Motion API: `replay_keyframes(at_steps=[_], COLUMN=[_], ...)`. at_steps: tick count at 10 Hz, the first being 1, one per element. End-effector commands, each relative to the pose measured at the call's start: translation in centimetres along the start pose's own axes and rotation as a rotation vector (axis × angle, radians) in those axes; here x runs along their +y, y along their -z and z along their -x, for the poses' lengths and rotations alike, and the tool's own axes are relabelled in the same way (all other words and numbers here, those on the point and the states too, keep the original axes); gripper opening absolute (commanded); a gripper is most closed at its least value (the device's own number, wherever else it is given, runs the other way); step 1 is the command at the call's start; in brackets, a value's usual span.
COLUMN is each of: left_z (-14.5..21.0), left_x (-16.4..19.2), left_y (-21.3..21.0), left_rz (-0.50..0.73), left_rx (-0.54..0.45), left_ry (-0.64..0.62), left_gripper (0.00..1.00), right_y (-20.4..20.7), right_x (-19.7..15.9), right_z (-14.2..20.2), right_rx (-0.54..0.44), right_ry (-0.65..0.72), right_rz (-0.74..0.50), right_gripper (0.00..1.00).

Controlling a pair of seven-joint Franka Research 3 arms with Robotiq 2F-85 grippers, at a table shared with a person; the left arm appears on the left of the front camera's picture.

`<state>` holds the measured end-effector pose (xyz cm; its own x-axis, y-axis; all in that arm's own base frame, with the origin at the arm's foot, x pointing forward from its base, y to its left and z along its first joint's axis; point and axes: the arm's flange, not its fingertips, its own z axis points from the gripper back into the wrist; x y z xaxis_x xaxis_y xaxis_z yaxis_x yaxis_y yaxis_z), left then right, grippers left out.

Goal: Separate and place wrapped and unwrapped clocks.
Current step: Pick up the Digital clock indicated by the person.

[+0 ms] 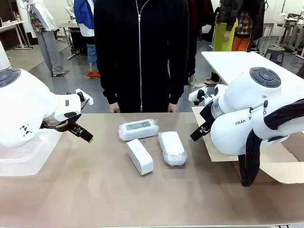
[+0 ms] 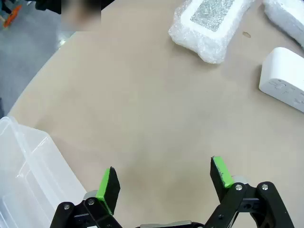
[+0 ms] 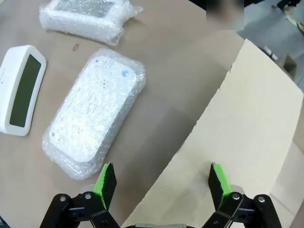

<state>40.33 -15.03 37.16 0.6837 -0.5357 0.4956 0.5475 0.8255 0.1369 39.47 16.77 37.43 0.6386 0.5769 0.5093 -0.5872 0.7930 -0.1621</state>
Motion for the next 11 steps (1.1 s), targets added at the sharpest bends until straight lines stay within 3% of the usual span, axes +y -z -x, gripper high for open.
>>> replay_keyframes(at_steps=[1,11], left_z=[0.00,0.00], left_x=[-0.01,-0.01], left_y=[0.00,0.00], left_rz=[0.000,0.000], left_rx=[0.000,0.000], left_ry=[0.000,0.000], left_gripper=[1.00,1.00], right_y=[0.00,0.00], right_x=[0.00,0.00], right_z=[0.00,0.00], right_rx=[0.000,0.000], right_ry=[0.000,0.000], right_rz=[0.000,0.000], right_gripper=[1.00,1.00])
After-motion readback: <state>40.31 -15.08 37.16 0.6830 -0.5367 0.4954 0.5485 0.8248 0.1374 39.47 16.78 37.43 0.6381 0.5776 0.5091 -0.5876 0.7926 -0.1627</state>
